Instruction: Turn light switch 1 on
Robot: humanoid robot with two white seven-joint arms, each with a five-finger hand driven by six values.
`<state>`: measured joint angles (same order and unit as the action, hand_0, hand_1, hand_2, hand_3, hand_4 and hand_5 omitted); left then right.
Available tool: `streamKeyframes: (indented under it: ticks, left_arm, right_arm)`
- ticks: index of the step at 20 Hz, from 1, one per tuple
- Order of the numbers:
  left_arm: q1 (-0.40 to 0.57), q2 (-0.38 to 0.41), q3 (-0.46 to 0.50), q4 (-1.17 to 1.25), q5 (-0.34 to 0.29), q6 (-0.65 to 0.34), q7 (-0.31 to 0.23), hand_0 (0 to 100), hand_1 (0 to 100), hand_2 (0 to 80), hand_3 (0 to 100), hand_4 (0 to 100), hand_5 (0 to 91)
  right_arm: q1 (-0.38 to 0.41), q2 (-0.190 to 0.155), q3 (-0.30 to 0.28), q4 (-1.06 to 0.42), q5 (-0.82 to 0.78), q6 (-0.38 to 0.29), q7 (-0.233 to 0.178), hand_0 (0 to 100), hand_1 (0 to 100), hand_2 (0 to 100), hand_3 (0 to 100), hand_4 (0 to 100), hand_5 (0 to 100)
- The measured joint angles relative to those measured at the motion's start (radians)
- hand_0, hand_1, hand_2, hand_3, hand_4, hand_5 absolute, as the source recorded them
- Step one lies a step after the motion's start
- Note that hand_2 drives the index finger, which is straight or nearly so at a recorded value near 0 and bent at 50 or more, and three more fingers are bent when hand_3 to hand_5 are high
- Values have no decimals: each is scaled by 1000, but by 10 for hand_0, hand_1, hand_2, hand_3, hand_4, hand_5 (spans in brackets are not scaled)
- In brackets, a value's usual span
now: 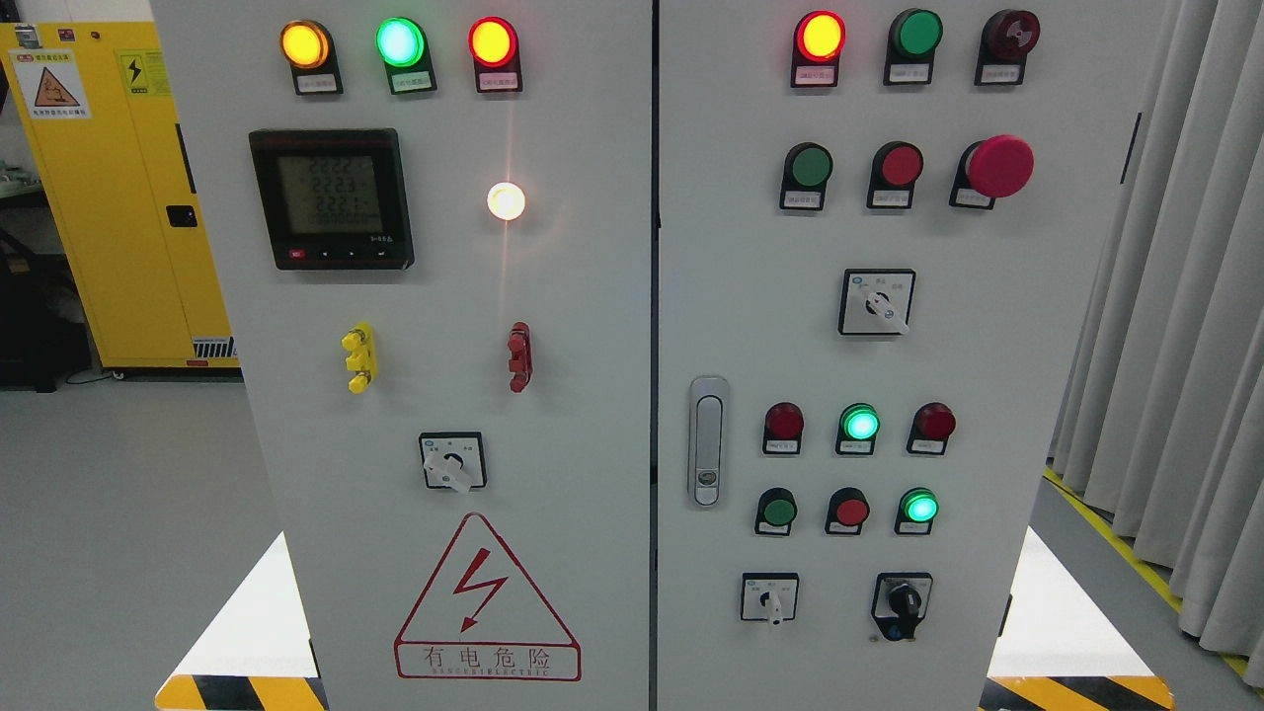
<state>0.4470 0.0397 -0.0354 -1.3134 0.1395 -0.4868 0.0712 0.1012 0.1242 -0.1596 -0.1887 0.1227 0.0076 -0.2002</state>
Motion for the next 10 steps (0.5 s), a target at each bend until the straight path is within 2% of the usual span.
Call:
streamKeyframes:
  ticks: [2, 3, 6, 10]
  left_arm:
    - [-8, 3, -2, 97, 0, -2, -6, 100, 270, 13, 186, 174, 0]
    - [-17, 3, -3, 150, 0, -4, -12, 92, 267, 0, 43, 51, 0]
    - [-58, 4, -4, 302, -1, 52, -53, 107, 249, 0, 0, 7, 0]
    - [-120, 1, -7, 496, -3, 205, -157, 122, 219, 0, 0, 0, 0]
  right_arm:
    - [0, 0, 0, 0, 0, 0, 0, 0, 500, 40, 0, 0, 0]
    - [0, 0, 0, 0, 0, 0, 0, 0, 500, 40, 0, 0, 0]
    - [0, 0, 0, 0, 0, 0, 0, 0, 500, 40, 0, 0, 0]
    - [0, 0, 0, 0, 0, -1, 0, 0, 500, 40, 0, 0, 0]
